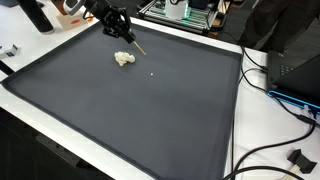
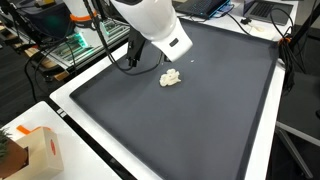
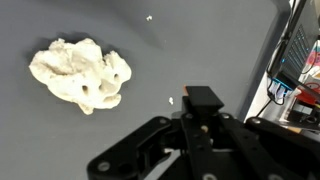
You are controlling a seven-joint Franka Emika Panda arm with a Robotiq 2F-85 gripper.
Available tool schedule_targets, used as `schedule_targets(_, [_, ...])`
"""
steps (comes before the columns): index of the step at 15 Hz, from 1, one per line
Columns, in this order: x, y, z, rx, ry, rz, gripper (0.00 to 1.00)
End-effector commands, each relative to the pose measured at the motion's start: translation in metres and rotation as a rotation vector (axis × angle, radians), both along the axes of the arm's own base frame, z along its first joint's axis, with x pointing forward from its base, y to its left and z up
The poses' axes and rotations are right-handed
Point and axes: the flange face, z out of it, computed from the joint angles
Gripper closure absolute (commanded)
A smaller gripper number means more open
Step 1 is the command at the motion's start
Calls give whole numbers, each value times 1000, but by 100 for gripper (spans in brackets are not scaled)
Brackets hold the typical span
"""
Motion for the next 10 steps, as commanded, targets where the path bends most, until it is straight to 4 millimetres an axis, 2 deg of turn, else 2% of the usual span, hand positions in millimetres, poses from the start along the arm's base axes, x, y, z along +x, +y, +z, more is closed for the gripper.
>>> schedule_targets(1, [4,-5,-6,12,20,-77,97])
schedule_targets(10, [6,-7,-5,-23,53,-179,97])
